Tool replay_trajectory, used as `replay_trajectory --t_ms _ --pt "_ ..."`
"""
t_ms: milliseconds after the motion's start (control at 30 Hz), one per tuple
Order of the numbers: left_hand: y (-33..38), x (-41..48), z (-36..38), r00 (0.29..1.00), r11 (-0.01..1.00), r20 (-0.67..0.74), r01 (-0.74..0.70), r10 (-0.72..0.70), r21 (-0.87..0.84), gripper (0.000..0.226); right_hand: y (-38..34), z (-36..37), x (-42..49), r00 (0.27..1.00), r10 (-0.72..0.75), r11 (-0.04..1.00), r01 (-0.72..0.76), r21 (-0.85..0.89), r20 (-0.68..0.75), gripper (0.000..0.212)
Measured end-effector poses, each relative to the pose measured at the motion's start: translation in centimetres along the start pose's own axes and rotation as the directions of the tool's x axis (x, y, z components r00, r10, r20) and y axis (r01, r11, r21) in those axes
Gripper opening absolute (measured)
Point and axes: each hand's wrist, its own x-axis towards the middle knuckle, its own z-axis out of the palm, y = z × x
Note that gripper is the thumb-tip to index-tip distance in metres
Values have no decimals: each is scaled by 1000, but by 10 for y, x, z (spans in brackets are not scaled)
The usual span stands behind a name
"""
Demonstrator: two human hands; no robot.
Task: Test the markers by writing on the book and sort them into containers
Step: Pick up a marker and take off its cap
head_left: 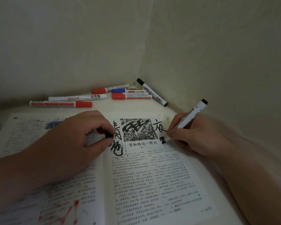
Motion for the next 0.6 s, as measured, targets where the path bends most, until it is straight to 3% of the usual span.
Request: replay_trajectory --t_ms 333,600 --pt "2 -1 0 1000 1000 -3 6 -6 -13 22 0 1 -3 997 -25 1000 26 -10 76 10" --pt "2 -1 -1 1000 1000 6 20 -20 0 22 0 -1 -2 1000 -13 1000 12 -4 -10 11"
